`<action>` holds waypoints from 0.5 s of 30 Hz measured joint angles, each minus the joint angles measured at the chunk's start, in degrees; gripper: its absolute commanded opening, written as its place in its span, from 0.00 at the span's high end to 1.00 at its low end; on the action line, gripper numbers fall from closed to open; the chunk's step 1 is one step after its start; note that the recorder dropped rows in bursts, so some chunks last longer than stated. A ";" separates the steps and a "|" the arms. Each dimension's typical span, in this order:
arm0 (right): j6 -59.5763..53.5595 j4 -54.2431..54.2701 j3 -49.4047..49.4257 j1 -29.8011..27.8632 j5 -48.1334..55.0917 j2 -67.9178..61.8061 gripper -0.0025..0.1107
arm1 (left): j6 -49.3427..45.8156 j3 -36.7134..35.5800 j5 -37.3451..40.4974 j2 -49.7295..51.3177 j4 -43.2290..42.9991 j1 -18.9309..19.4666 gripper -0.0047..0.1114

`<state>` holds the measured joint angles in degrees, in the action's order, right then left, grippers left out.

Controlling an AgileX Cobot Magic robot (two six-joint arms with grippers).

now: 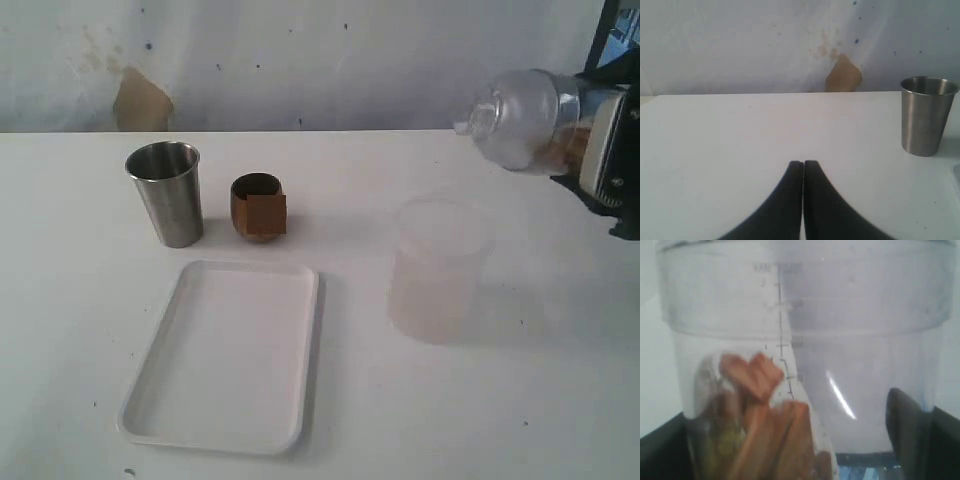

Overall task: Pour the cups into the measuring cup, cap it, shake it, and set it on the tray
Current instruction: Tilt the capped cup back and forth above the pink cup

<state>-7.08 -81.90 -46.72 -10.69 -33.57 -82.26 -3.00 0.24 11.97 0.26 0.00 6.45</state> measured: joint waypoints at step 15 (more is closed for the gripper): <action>-0.56 -14.58 3.47 3.75 12.05 4.90 0.98 | 0.00 0.00 0.00 0.00 0.00 0.00 0.95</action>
<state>-7.63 -96.47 -43.25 -6.94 -21.52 -77.36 -3.00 0.24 11.97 0.26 0.00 6.45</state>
